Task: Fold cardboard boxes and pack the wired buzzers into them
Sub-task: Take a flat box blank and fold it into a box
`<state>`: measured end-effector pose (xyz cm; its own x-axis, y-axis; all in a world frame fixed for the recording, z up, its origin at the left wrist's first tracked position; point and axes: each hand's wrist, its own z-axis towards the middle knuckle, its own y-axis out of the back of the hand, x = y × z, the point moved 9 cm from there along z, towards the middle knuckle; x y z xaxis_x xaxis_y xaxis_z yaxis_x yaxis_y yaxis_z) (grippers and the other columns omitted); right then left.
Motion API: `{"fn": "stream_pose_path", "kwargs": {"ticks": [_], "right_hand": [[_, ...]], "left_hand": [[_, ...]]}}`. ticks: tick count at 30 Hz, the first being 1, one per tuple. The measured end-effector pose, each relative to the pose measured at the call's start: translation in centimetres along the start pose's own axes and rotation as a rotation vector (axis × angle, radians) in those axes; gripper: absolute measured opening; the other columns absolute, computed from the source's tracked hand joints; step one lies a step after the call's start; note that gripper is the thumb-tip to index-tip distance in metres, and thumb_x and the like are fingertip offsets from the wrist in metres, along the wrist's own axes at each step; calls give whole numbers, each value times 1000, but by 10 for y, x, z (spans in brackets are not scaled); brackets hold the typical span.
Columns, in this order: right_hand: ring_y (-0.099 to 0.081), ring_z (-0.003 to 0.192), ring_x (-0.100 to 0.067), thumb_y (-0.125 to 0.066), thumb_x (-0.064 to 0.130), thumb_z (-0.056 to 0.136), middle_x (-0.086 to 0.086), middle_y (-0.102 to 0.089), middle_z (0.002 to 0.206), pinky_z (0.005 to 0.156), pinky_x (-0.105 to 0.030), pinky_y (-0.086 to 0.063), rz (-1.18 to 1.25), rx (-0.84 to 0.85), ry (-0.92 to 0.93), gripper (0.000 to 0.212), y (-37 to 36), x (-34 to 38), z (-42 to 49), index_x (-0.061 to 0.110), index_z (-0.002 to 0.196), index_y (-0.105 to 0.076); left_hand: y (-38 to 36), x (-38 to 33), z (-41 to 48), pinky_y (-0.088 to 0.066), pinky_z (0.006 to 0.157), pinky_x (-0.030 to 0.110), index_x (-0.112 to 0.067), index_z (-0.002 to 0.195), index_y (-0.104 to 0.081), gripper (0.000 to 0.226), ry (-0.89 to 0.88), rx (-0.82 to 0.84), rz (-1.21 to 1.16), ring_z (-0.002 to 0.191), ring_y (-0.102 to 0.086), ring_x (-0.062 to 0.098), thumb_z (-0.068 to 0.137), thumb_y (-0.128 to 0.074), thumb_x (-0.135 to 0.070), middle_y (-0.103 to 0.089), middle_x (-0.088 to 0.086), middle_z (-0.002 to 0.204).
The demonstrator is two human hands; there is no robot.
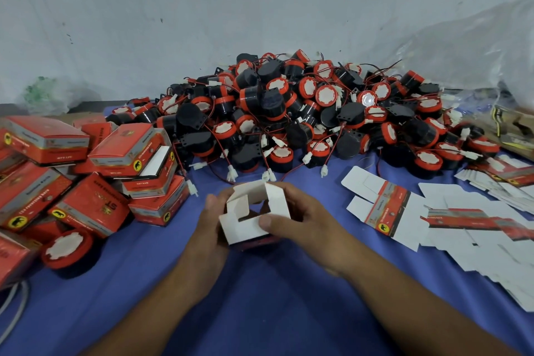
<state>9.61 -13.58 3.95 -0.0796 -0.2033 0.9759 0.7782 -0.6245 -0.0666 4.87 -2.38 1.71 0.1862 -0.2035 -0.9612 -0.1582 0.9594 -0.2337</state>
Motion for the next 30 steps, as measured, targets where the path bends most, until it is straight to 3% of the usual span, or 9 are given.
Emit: {"fn": "stream_pose_path", "kwargs": {"ticks": [2,4,8,12,16,21,26,29,30], "right_hand": [[-65,91,-3,-64,13,91,17,-69,92,78,-19,-52,19,0,-12,35,0,-1,0,17,125,-61],[-65,96,-5,-63,18,92,15,-70,98,82,-22,-52,48,19,-14,38,-2,0,0,15,130,-58],[-62,118,-28,-48,33,99,-12,-65,129,95,-36,-53,241,58,-125,48,-5,-9,-1,12,141,-52],[-67,105,-23,-49,30,95,-8,-70,116,88,-36,-56,356,46,-184,45,-3,-13,1,11,133,-61],[-68,100,-17,-47,30,97,-1,-72,110,86,-32,-56,390,102,-170,37,-5,-6,0,15,122,-71],[-67,86,-18,-66,23,83,-5,-74,100,75,-32,-53,259,-60,-184,23,10,-18,3,24,103,-78],[-63,72,-5,-65,11,81,9,-74,87,62,-20,-48,70,-79,-104,28,11,-12,1,28,101,-74],[-66,68,-2,-61,10,83,10,-74,81,58,-15,-49,82,-115,-93,24,11,-14,1,23,100,-72],[-66,71,-6,-61,14,84,7,-73,83,60,-18,-48,93,-125,-99,21,11,-16,2,23,99,-73]], "left_hand": [[-2,-1,1,-56,82,28,-40,120,-66,66,-47,11,87,104,-67,19,69,-58,-83,-72,1,115],[-3,-6,-1,-54,81,24,-46,120,-61,46,-107,8,243,106,-66,15,80,-55,-68,-69,-6,117],[3,-3,-2,-53,82,22,-54,117,-59,38,-106,-6,278,107,-64,9,81,-53,-65,-67,-12,119],[-4,-6,-5,-53,85,26,-45,124,-56,40,-131,65,327,109,-64,14,88,-50,-58,-65,-7,121],[-11,-9,-7,-46,90,14,-33,134,-51,48,-170,122,435,120,-56,9,92,-44,-56,-57,-18,128],[-5,-6,-11,-48,91,20,-37,132,-44,71,-161,99,458,116,-58,9,79,-43,-85,-58,-18,124],[9,-2,8,-47,90,32,-28,113,-53,96,-122,-85,459,101,-64,16,55,-36,-103,-64,1,111],[-1,-4,-3,-43,89,12,-48,122,-52,56,-137,14,578,114,-59,4,83,-33,-83,-60,-16,125],[2,-5,-5,-42,85,9,-46,121,-55,47,-131,6,580,111,-58,1,89,-35,-73,-60,-21,122]]}}
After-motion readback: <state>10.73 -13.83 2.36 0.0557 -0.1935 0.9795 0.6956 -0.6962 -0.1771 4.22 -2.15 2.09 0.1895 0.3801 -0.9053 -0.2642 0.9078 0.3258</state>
